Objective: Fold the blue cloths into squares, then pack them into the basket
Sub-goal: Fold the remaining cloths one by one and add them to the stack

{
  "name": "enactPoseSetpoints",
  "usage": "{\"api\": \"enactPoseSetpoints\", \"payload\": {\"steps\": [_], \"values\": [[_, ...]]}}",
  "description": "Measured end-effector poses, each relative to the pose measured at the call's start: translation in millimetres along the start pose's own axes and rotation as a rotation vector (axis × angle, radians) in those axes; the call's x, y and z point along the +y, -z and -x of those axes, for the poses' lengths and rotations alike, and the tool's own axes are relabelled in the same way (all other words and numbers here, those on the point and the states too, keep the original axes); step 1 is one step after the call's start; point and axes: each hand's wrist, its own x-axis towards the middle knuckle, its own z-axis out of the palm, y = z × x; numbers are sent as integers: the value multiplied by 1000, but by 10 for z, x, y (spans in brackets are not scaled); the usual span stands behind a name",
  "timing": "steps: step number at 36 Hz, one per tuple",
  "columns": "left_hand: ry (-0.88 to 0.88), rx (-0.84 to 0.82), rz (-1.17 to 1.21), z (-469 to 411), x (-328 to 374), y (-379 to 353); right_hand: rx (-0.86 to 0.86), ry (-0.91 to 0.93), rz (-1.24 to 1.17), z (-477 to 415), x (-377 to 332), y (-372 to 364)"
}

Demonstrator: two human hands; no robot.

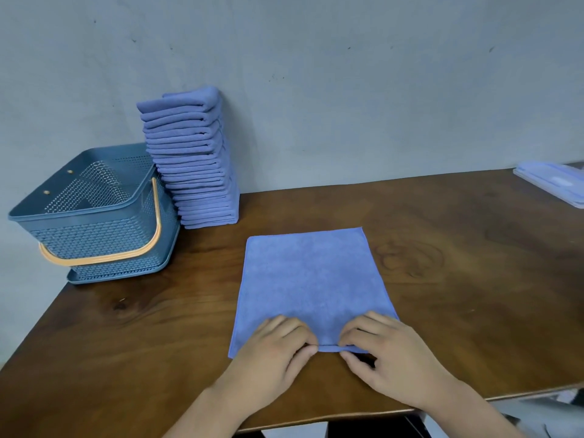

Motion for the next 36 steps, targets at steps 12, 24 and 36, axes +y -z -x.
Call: {"api": "enactPoseSetpoints", "payload": {"steps": [12,24,36], "values": [[63,120,-177,-155,87,-142,-13,-34,21,22,48,48],[446,142,284,502,-425,552,120,-548,-540,223,300,422],[586,231,658,277,-330,713,172,-622,-774,34,300,541]]}}
